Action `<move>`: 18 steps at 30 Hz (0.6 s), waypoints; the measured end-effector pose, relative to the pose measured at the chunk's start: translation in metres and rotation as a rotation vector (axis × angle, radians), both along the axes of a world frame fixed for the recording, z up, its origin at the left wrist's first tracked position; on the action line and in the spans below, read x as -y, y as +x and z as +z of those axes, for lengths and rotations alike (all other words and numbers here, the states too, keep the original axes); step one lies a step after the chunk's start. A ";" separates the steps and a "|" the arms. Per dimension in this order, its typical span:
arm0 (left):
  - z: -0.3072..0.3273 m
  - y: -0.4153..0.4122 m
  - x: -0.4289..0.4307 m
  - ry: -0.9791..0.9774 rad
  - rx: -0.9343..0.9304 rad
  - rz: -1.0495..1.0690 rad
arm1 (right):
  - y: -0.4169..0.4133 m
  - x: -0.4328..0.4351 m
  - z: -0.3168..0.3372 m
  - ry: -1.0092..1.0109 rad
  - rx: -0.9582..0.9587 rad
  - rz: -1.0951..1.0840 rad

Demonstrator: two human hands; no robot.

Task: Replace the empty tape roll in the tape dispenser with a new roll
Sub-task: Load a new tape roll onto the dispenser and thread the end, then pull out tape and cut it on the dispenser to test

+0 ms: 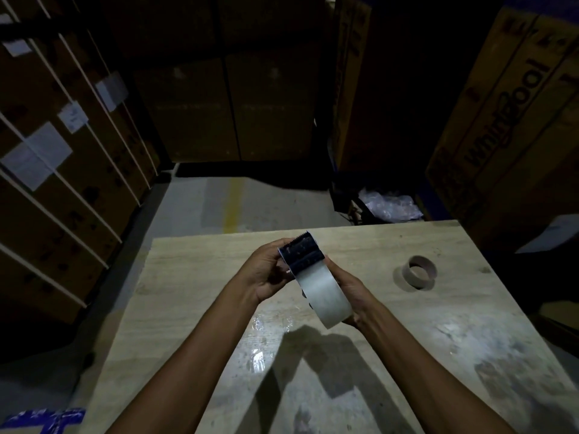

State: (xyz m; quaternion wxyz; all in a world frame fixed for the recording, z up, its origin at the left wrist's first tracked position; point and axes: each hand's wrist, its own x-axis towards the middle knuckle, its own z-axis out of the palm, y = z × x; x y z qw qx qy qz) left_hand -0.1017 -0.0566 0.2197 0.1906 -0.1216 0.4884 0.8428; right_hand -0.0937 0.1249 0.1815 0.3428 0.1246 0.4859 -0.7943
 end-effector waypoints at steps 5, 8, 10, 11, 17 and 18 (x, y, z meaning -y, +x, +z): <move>-0.007 0.005 -0.001 -0.115 -0.132 -0.156 | 0.006 -0.006 0.000 -0.059 0.022 -0.057; -0.005 0.004 0.001 -0.172 -0.123 -0.237 | 0.011 -0.016 -0.001 -0.073 -0.028 -0.093; -0.005 -0.001 0.002 -0.137 -0.110 -0.344 | 0.013 -0.025 -0.004 -0.061 -0.063 -0.101; -0.005 -0.003 0.001 -0.164 -0.128 -0.396 | 0.016 -0.029 -0.003 -0.056 -0.069 -0.110; 0.001 -0.020 -0.008 -0.441 -0.373 -0.684 | 0.033 -0.061 -0.006 0.056 -0.158 -0.151; 0.002 -0.023 -0.010 -0.484 -0.390 -0.723 | 0.035 -0.066 -0.008 0.133 -0.200 -0.155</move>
